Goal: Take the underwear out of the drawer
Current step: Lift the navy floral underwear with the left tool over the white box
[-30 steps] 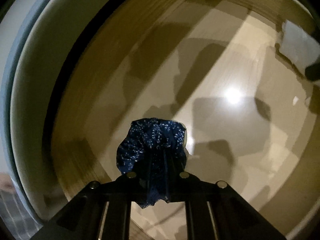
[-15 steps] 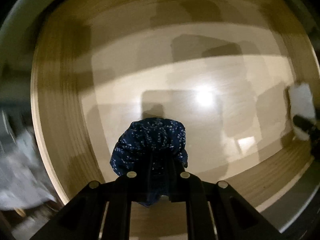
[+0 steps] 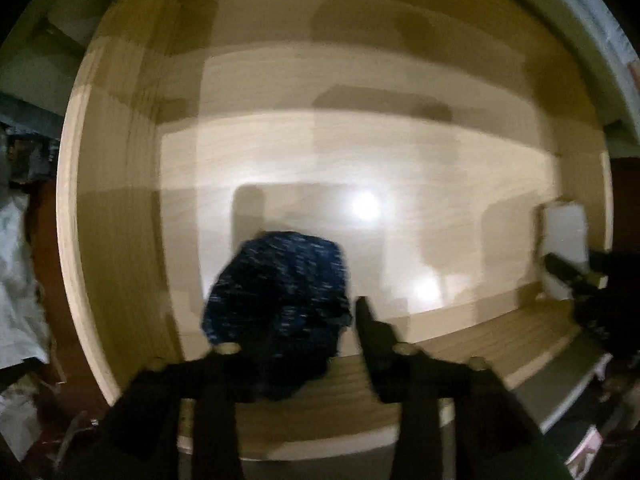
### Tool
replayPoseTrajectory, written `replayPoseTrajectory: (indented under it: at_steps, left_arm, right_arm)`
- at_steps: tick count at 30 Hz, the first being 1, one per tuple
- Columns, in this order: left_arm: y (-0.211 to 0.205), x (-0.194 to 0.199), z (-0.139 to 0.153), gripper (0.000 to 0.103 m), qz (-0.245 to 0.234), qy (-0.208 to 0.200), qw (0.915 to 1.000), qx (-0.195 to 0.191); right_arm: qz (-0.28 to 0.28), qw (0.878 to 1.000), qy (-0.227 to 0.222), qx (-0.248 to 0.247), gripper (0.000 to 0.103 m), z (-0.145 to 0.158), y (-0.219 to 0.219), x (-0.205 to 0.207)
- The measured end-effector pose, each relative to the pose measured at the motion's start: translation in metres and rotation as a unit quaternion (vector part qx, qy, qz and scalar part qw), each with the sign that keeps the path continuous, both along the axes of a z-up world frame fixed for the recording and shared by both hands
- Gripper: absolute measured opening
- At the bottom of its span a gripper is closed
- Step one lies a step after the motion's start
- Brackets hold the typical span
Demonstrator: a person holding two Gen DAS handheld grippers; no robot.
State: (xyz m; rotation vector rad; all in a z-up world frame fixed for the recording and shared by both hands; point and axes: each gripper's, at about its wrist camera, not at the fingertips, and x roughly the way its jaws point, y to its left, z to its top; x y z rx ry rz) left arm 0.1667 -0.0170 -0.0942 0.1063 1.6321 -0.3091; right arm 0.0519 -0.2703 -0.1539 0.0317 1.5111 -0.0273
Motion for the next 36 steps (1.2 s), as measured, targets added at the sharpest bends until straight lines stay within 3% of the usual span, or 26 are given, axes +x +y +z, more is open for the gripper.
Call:
replayPoseTrajectory:
  at_steps: [2,5,15,23,36]
  left_arm:
    - [-0.002,-0.001,0.009,0.058,-0.002,-0.01,0.9999,-0.003]
    - [-0.001,-0.005,0.018,0.06,0.001,-0.016,0.9999,-0.002]
    - [0.035,0.002,0.002,0.063,0.021,-0.02,0.9992,0.027]
    - [0.026,0.004,-0.018,0.063,0.017,-0.005,0.9984,0.054]
    - [0.012,-0.004,-0.036,0.063,0.013,0.023,0.9974,0.067]
  right_arm:
    - [0.0,1.0,0.0,0.0,0.041,0.0,0.001,0.001]
    - [0.0,1.0,0.0,-0.001,0.041,0.001,0.004,0.002]
    - [0.001,1.0,0.001,0.0,0.042,0.0,0.005,0.004]
    - [0.002,1.0,0.001,0.0,0.044,0.0,0.009,0.007]
    - [0.004,1.0,0.001,-0.001,0.044,-0.005,0.014,0.005]
